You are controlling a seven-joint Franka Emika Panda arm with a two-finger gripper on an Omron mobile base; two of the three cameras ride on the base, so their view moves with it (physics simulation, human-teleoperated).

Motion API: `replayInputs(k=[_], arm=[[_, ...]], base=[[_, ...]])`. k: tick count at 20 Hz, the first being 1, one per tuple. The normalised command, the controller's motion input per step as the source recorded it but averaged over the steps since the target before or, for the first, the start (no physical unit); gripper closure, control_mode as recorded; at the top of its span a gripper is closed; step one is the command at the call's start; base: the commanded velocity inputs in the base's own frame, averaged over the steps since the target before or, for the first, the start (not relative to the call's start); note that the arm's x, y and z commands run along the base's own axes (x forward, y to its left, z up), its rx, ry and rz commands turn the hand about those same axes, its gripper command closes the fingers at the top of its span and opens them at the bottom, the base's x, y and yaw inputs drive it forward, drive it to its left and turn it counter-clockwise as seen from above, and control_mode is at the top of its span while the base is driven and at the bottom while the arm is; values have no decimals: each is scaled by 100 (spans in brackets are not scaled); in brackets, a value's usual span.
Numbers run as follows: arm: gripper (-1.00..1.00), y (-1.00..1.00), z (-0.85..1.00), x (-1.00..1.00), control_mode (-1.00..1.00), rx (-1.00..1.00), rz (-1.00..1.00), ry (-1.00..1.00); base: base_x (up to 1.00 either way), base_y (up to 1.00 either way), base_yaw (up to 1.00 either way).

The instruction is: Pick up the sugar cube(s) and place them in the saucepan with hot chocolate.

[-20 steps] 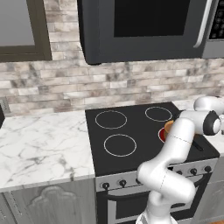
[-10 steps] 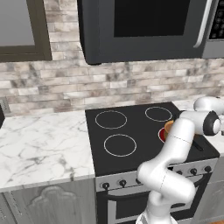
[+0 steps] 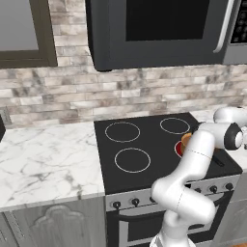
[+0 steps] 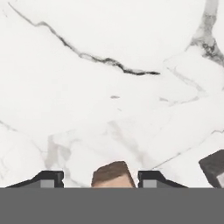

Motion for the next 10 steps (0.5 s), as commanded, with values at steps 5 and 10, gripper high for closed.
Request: replayInputs(k=[5,10], arm=[[100,0,-14,0,-100,0,0,7],[100,0,-13,0,-100,0,0,9]], base=[[0,0,0],[0,0,0]])
